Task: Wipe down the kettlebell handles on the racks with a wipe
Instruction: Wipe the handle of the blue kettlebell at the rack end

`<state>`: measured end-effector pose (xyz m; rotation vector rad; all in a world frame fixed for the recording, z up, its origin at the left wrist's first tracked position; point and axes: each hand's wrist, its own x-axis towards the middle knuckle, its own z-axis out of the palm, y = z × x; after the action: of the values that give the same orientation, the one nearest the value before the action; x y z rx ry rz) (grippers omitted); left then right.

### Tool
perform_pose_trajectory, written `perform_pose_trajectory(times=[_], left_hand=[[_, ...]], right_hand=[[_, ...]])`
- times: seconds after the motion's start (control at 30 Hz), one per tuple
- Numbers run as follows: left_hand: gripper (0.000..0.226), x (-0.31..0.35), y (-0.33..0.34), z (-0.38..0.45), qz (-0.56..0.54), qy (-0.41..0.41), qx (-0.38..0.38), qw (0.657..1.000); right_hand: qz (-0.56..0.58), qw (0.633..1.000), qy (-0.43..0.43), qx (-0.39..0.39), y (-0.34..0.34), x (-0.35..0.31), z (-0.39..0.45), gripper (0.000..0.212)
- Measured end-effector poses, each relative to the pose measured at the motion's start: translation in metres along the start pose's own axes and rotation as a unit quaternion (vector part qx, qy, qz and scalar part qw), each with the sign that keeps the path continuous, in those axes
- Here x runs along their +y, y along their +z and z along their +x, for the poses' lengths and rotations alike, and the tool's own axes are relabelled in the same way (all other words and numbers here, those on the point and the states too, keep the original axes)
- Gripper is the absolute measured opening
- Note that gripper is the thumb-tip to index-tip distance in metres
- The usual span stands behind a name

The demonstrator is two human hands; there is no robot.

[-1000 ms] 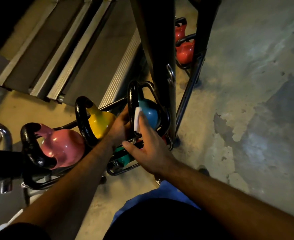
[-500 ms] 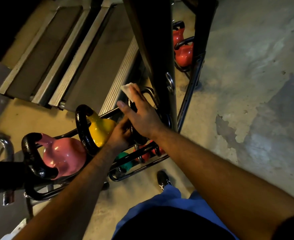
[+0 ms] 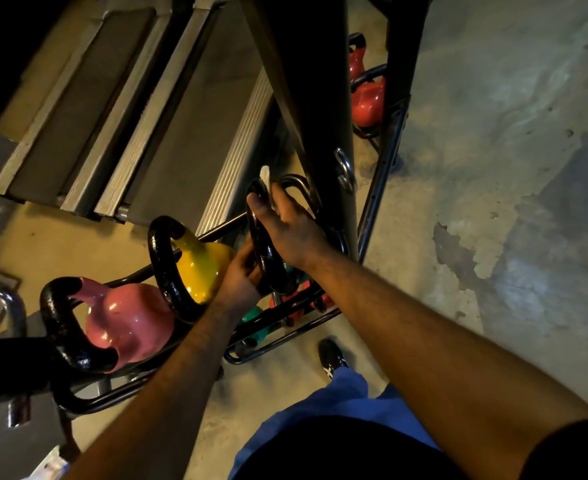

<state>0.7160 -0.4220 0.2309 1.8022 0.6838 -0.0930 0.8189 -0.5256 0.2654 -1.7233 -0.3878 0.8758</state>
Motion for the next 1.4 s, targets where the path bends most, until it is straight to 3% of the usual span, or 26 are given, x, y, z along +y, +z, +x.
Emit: perform_pose_trajectory(times=[0.1, 0.23, 0.37, 0.47, 0.6, 0.7, 0.83, 0.9, 1.03, 1.13, 1.27, 1.4], left_hand=[[0.033, -0.001, 0.0, -0.001, -0.037, 0.005, -0.017, 0.999], [0.036, -0.004, 0.0, 0.001, -0.035, 0.007, -0.012, 0.999], [0.04, -0.009, -0.002, 0.004, -0.021, 0.03, -0.016, 0.999], [0.05, -0.007, -0.001, 0.005, -0.028, 0.015, -0.022, 0.999], [0.035, -0.005, 0.0, 0.0, 0.009, 0.056, -0.017, 0.998], [0.027, 0.0, 0.001, 0.0, -0.035, 0.048, -0.033, 0.998], [0.081, 0.007, 0.0, -0.001, -0.165, 0.031, -0.05, 0.985], [0.077, 0.007, 0.002, 0.001, -0.178, 0.005, -0.036, 0.983], [0.045, 0.003, 0.005, 0.005, -0.133, -0.015, -0.012, 0.991], [0.043, 0.0, 0.003, 0.002, -0.11, -0.012, -0.012, 0.994], [0.042, 0.003, 0.007, 0.001, -0.116, -0.025, -0.006, 0.993], [0.032, 0.006, 0.006, -0.001, -0.179, -0.043, -0.022, 0.983]], right_hand=[[-0.017, 0.996, -0.086, -0.007, -0.002, -0.002, -0.003, 0.073], [-0.004, 0.999, -0.031, -0.01, -0.006, -0.003, 0.004, 0.087], [-0.027, 0.991, -0.129, -0.022, -0.007, -0.004, 0.001, 0.078], [-0.037, 0.999, -0.033, -0.016, -0.011, -0.003, 0.005, 0.078], [-0.084, 0.978, -0.191, -0.02, -0.008, 0.001, -0.01, 0.072], [-0.08, 0.987, -0.139, -0.016, -0.011, 0.006, -0.014, 0.075], [-0.158, 0.961, -0.223, -0.03, -0.005, 0.012, -0.034, 0.076], [-0.158, 0.967, -0.2, -0.02, -0.001, 0.015, -0.045, 0.079], [-0.099, 0.984, -0.149, -0.012, 0.002, 0.026, -0.065, 0.08], [-0.057, 0.99, -0.123, -0.047, 0.003, 0.039, -0.079, 0.075], [0.066, 0.996, -0.05, -0.03, 0.002, 0.039, -0.084, 0.069], [-0.008, 0.998, -0.024, -0.059, -0.012, 0.033, -0.087, 0.033]])
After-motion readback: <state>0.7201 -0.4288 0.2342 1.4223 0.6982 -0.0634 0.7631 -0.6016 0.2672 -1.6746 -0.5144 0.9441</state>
